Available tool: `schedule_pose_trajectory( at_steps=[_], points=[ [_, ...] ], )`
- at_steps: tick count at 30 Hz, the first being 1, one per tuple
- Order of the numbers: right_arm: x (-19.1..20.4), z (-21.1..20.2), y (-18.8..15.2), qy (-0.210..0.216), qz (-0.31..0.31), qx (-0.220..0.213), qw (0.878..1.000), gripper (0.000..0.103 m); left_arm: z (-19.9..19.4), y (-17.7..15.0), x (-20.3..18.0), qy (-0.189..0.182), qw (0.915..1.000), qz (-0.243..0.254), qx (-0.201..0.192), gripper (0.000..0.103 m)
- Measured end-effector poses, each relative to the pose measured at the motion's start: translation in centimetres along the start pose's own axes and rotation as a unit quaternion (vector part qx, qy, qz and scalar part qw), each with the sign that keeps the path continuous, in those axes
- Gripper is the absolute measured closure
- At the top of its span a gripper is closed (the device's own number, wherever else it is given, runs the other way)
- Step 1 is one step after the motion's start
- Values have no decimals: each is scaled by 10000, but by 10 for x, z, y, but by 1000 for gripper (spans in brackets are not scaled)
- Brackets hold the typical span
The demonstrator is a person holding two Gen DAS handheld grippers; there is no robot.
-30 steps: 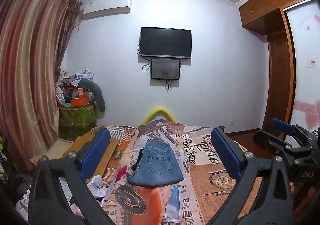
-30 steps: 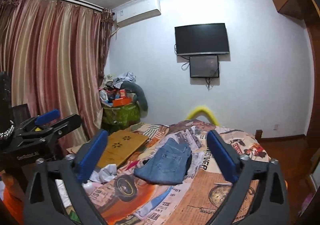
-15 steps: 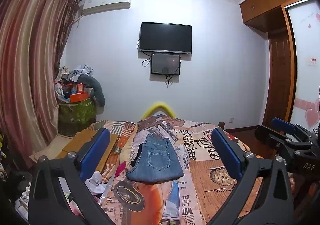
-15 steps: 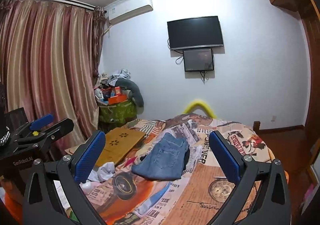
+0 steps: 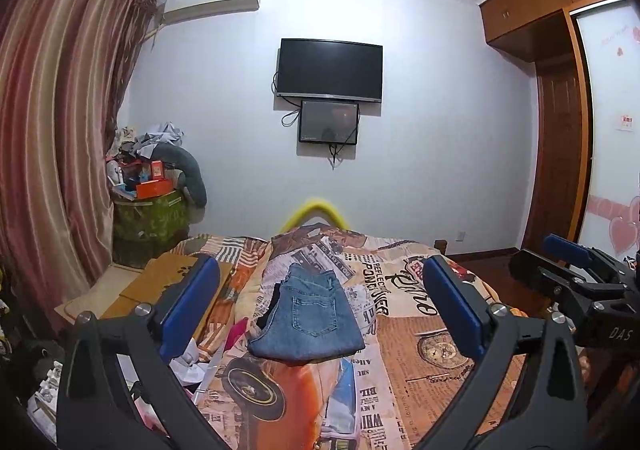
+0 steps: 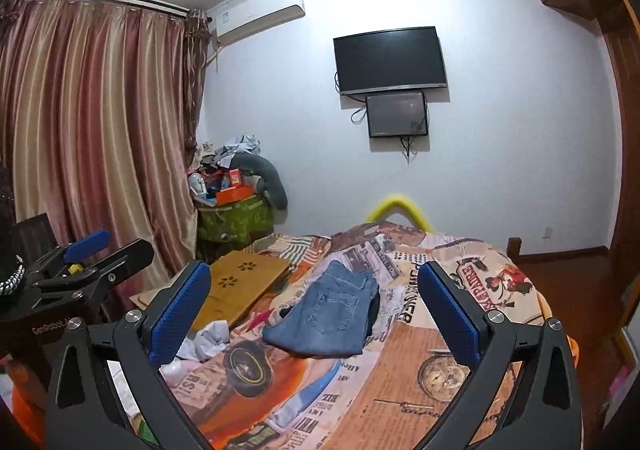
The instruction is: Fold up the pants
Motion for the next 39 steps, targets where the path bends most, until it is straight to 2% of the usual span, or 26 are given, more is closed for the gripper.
schedule_pose_trajectory(
  at_steps=[16,27,39],
  points=[
    [-2,-3,2,4,9,-14,10000,0,1,0,-4,-66,10000,18,34,1],
    [-3,-3,1,8,12,-12,10000,0,2,3,-5,-286,9995,55,81,0],
    [-3,-3,2,9,12,-12,10000,0,2,0,-6,-302,9994,7,141,0]
  ],
)
Point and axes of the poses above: each gripper's, at about its wrist camera, not at the fingertips, and z roughly the way its jaws point, x to its left, y to its top, the point moved 5 cm from there along z, roughly the way its jaws point, and after that the axes turned 1 degree about -x, right-handed, at the moved point
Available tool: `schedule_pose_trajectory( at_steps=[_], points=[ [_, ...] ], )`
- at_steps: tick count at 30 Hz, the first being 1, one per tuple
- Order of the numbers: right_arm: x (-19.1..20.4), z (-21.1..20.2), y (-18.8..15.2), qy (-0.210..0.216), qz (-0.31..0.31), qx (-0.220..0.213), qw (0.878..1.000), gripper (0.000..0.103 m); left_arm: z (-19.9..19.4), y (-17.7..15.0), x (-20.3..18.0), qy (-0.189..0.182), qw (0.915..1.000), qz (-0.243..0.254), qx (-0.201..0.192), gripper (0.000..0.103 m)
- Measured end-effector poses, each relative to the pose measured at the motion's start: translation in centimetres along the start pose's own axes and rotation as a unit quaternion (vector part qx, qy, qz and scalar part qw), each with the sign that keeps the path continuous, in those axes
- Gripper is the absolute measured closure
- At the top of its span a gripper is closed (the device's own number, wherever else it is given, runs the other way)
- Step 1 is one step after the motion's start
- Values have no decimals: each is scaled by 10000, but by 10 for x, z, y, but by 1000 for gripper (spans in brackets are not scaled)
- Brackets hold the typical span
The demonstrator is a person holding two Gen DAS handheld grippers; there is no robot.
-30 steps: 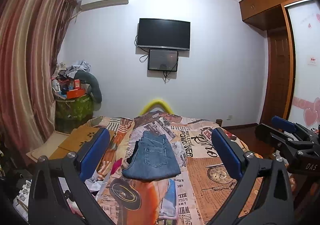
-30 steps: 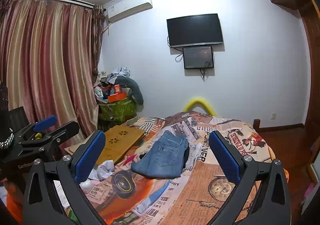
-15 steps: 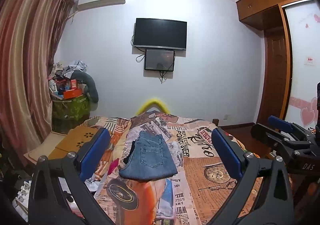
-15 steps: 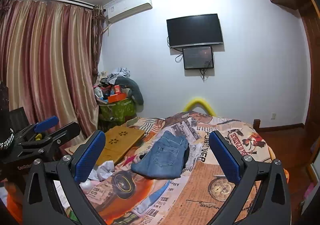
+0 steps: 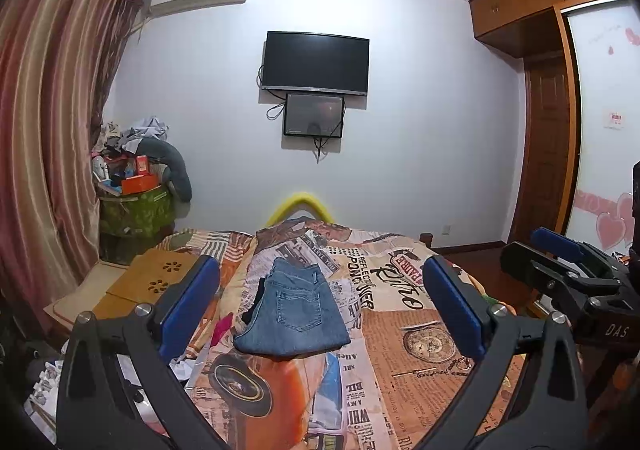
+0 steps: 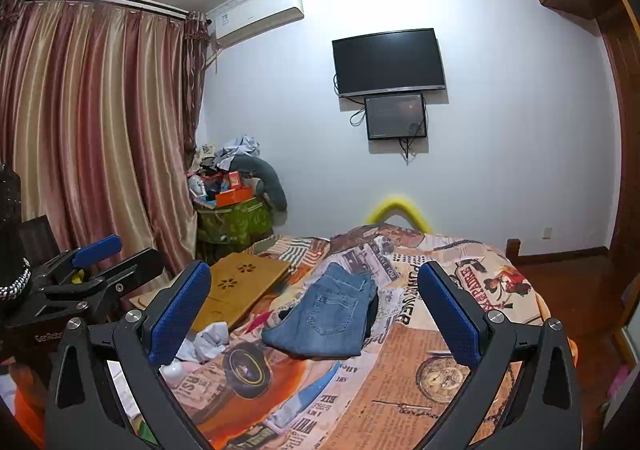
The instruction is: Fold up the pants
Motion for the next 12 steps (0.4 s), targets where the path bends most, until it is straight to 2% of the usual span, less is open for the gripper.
schedule_pose_trajectory(
  at_steps=[12],
  points=[
    [0,0,1,11,-6,39,10000,0,1,-3,3,-9,10000,13,9,0]
  ],
)
Point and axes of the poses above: each gripper's, at about its wrist camera, not at the fingertips, and z roughly the way its jaws point, x to its left, y to its top, the point moved 5 cm from there along z, roughly the way its jaws point, and after that the axes turned 1 degree about -x, right-handed, at the moved point
